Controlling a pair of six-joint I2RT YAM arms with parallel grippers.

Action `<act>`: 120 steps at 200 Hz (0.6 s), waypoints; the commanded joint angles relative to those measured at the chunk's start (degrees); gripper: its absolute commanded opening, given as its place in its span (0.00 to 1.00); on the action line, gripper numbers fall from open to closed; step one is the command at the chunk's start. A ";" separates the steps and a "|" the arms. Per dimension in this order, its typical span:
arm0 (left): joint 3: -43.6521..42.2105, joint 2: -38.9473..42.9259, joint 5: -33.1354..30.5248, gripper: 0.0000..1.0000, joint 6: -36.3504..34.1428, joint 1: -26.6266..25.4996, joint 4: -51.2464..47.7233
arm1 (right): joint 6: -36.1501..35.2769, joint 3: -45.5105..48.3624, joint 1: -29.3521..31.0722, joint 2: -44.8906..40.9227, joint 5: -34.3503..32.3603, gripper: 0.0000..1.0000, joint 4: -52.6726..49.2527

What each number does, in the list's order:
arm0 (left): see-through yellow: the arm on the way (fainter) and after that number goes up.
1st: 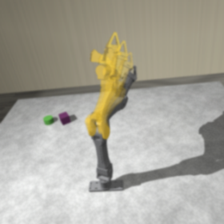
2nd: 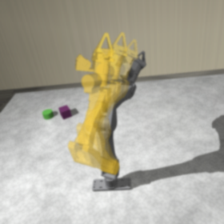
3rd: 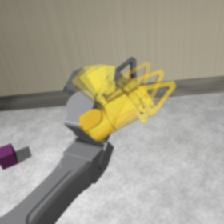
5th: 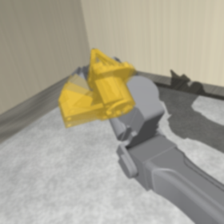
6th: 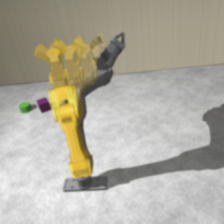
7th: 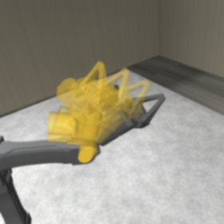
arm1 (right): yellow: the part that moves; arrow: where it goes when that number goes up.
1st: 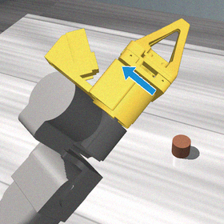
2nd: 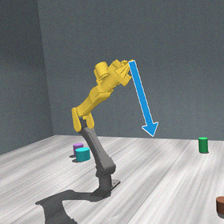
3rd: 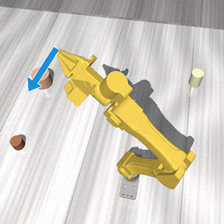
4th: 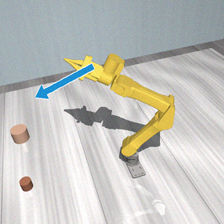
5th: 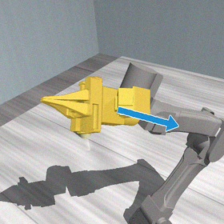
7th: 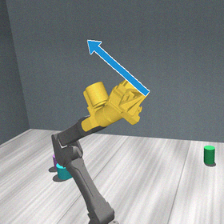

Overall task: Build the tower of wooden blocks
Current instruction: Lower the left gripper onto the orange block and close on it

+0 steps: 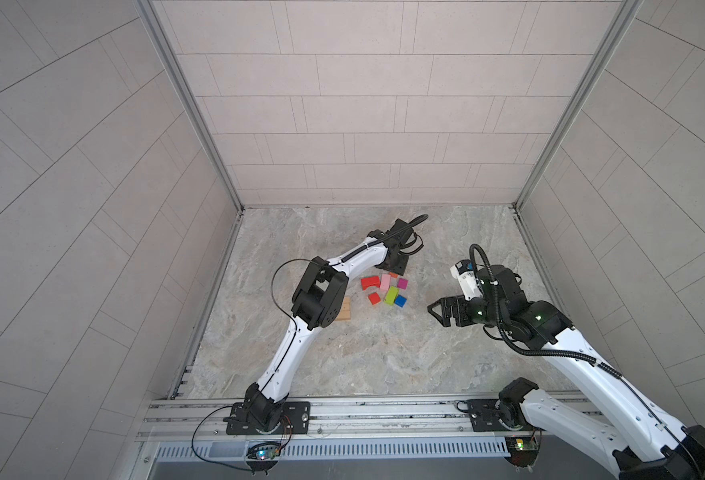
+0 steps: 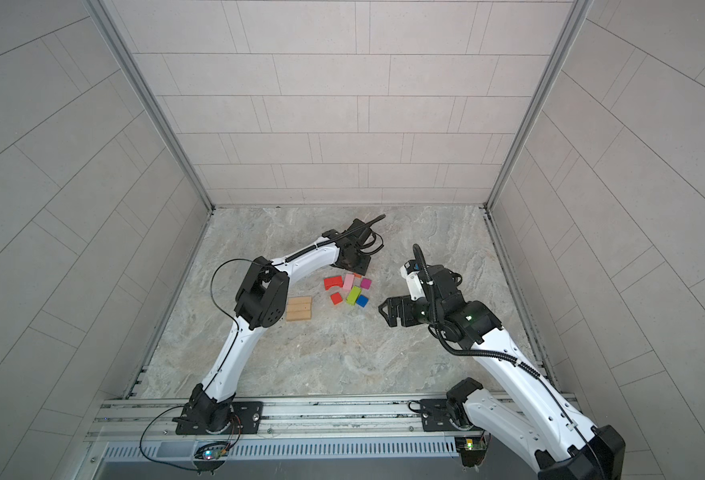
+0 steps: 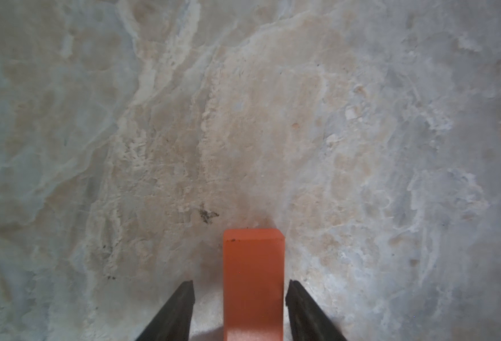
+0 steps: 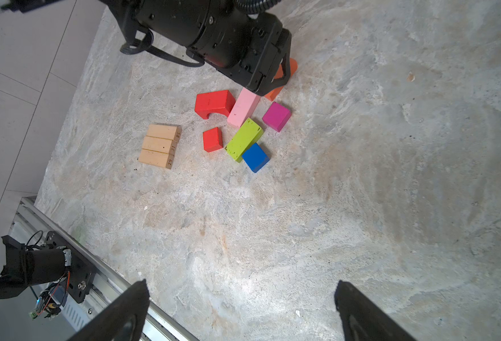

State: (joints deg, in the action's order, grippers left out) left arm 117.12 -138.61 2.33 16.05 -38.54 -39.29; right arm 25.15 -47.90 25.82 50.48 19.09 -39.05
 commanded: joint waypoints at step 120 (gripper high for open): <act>1.82 -0.62 -0.53 0.37 1.00 -0.72 -0.76 | -0.49 -0.03 -0.08 -0.79 -0.63 0.99 -1.11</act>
State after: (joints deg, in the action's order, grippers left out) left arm 117.12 -138.89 2.35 17.08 -38.94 -39.29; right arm 25.10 -47.86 25.82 50.33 19.05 -39.27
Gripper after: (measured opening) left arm 0.403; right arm 0.993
